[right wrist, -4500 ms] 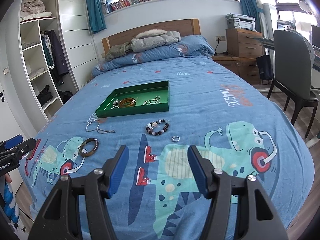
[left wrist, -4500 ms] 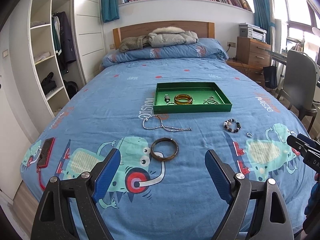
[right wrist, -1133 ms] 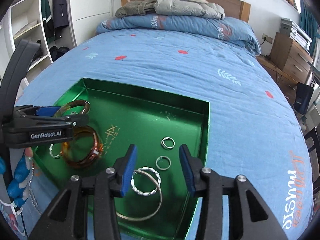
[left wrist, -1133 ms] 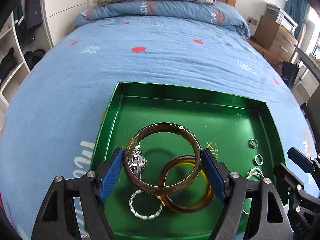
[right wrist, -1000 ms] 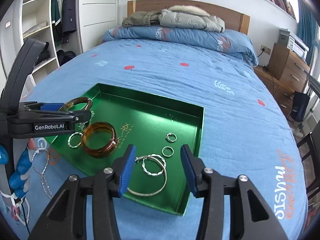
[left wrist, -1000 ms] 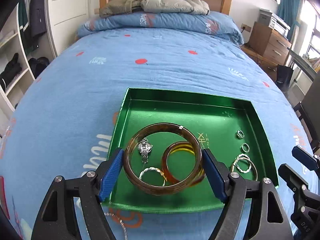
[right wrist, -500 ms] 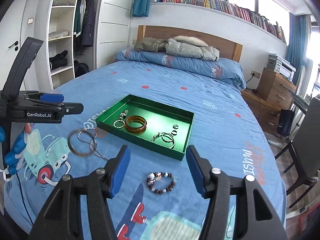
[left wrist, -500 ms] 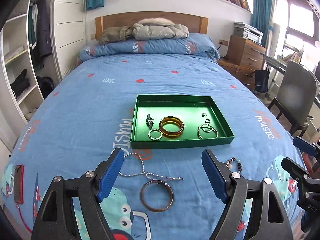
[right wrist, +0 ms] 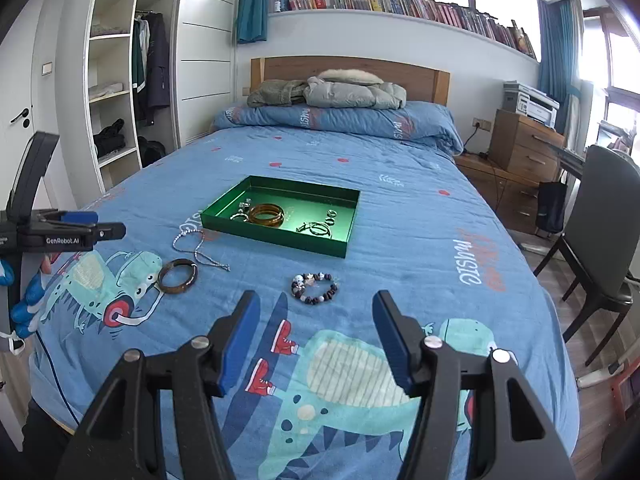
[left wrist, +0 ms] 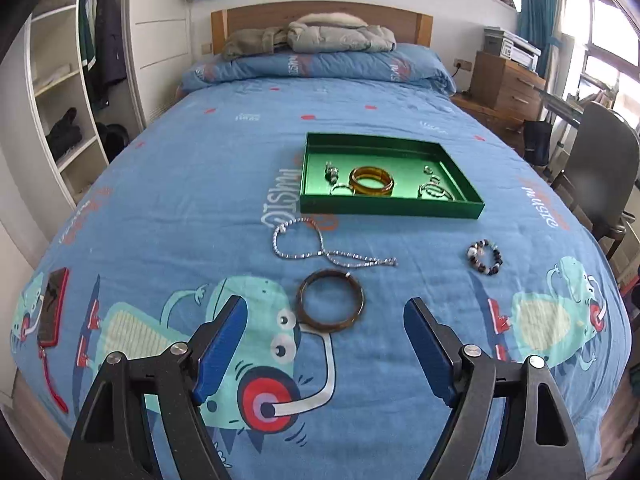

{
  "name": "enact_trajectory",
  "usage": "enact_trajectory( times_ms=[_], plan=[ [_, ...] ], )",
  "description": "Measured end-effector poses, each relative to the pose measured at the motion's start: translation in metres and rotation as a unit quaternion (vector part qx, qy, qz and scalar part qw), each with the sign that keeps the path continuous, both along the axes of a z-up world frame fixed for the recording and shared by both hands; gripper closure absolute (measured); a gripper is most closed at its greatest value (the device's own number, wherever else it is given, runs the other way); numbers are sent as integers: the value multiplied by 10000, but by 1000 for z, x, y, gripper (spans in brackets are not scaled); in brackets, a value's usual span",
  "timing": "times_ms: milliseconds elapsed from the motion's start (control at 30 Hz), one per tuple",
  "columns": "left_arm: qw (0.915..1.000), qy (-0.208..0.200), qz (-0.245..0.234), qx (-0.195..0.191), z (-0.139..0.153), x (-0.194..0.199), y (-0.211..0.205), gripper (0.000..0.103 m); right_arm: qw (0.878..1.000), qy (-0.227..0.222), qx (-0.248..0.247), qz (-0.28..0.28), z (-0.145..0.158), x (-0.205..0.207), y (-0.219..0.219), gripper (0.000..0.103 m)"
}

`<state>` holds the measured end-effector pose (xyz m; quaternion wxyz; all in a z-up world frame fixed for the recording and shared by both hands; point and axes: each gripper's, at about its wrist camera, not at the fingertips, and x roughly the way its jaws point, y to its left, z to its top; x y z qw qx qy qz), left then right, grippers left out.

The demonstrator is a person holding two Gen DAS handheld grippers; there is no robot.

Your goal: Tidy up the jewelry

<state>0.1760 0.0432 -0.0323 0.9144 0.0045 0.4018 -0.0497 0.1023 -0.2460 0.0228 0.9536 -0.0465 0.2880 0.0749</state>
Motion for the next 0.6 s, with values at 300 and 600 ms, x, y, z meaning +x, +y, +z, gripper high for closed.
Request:
enact_trajectory(
  times_ms=[300,600],
  plan=[
    [9982,562,-110,181,-80,37,-17,11,9985,401,167,-339,-36,13,-23,46],
    [9964,823,186,109,-120,81,-12,26,9958,732,177,-515,-66,35,-35,45]
  ],
)
